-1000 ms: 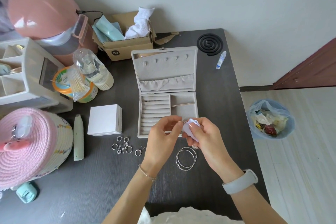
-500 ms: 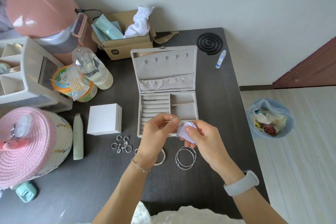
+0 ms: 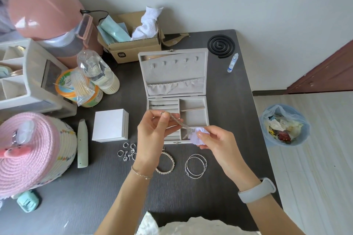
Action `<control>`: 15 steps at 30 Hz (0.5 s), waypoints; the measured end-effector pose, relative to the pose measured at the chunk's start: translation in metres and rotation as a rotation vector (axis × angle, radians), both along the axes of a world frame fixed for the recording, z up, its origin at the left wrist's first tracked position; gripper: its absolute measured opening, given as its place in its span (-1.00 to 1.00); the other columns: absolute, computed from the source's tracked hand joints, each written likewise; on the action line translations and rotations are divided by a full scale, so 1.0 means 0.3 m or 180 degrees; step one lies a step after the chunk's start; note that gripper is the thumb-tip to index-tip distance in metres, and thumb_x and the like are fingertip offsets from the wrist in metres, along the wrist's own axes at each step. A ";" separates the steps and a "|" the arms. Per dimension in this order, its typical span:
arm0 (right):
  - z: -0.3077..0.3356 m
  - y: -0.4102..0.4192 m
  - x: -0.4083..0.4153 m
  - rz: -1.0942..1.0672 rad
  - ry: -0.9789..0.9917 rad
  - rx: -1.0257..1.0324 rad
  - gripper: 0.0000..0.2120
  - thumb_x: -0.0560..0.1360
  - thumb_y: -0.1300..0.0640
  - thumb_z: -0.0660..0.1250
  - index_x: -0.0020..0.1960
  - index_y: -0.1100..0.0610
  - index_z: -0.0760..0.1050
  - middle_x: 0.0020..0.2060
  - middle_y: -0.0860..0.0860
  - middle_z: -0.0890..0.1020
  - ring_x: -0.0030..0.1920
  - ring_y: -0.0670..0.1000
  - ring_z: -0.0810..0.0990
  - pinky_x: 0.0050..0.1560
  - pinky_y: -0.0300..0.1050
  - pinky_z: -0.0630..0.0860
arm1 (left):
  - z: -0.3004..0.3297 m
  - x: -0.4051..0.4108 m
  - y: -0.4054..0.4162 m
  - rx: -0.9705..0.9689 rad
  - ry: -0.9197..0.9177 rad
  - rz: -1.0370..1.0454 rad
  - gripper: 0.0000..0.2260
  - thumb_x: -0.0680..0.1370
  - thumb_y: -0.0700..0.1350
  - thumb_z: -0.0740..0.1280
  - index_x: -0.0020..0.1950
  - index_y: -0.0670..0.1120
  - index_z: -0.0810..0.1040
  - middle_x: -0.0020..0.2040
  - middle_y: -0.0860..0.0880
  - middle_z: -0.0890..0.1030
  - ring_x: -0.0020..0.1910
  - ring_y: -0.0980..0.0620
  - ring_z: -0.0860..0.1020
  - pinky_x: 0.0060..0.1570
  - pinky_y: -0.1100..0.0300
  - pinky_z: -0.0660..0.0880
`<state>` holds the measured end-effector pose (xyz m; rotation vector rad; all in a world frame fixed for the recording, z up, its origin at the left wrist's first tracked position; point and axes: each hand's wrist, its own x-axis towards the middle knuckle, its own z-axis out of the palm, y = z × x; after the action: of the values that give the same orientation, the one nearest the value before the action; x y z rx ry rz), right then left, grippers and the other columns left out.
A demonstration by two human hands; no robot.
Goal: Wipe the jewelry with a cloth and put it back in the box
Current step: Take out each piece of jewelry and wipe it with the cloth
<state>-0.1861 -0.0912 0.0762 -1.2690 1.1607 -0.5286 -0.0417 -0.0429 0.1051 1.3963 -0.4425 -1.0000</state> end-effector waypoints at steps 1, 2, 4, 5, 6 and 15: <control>-0.012 -0.005 -0.006 -0.0165 0.0039 -0.0038 -0.75 0.50 0.16 0.28 -0.36 0.06 0.53 -0.42 -0.03 0.60 -0.34 -0.07 0.54 -0.17 -0.12 0.51 | 0.007 0.006 0.002 0.0054 -0.0162 -0.0137 -0.88 0.54 -0.29 0.22 -0.19 -0.18 0.43 -0.28 -0.04 0.68 -0.24 -0.01 0.65 -0.18 0.18 0.60; -0.021 -0.011 -0.015 -0.0293 0.0102 -0.0143 -0.72 0.50 0.13 0.28 -0.39 0.12 0.49 -0.42 0.01 0.56 -0.32 -0.03 0.50 -0.17 -0.10 0.46 | 0.017 0.013 0.003 0.0118 -0.0388 -0.0353 -0.88 0.52 -0.29 0.26 -0.21 -0.16 0.48 -0.28 -0.02 0.67 -0.25 0.03 0.64 -0.16 0.20 0.59; -0.016 -0.023 -0.025 -0.0380 0.0028 -0.0367 -0.76 0.53 0.13 0.24 -0.29 0.11 0.54 -0.39 -0.09 0.58 -0.26 -0.07 0.51 -0.15 -0.21 0.41 | 0.044 0.023 -0.002 0.0289 -0.1121 -0.0860 -0.86 0.46 -0.28 0.35 -0.25 -0.07 0.55 -0.25 0.04 0.65 -0.25 0.12 0.59 -0.12 0.29 0.54; -0.005 -0.029 -0.023 -0.0297 -0.0143 -0.0472 -0.80 0.55 0.15 0.21 -0.15 0.04 0.59 -0.31 -0.18 0.65 -0.19 -0.16 0.56 -0.11 -0.33 0.43 | 0.057 0.023 -0.006 0.0330 -0.1522 -0.1070 -0.84 0.45 -0.25 0.38 -0.27 -0.02 0.57 -0.24 0.07 0.63 -0.24 0.15 0.57 -0.13 0.33 0.51; 0.004 -0.033 -0.019 -0.0124 -0.0303 -0.0593 -0.80 0.56 0.13 0.18 -0.03 -0.04 0.57 -0.19 -0.30 0.66 -0.09 -0.25 0.57 -0.03 -0.42 0.42 | 0.067 0.024 -0.009 0.0313 -0.1847 -0.1206 -0.84 0.44 -0.22 0.41 -0.28 0.02 0.58 -0.22 0.09 0.61 -0.24 0.16 0.55 -0.14 0.34 0.49; 0.097 -0.051 0.050 0.0951 -0.0958 -0.0389 -0.67 0.51 0.03 0.15 -0.37 -0.12 0.54 -0.45 -0.06 0.45 -0.36 -0.09 0.38 -0.25 -0.25 0.33 | 0.114 0.048 -0.022 -0.0113 -0.2569 -0.1274 -0.94 0.38 -0.07 0.39 -0.19 0.08 0.63 -0.23 0.06 0.55 -0.28 0.11 0.48 -0.23 0.35 0.41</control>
<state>-0.1710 -0.1066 0.1054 -1.3838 0.6824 -0.5504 -0.0274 -0.0496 0.1391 1.6832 -1.3691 -0.6878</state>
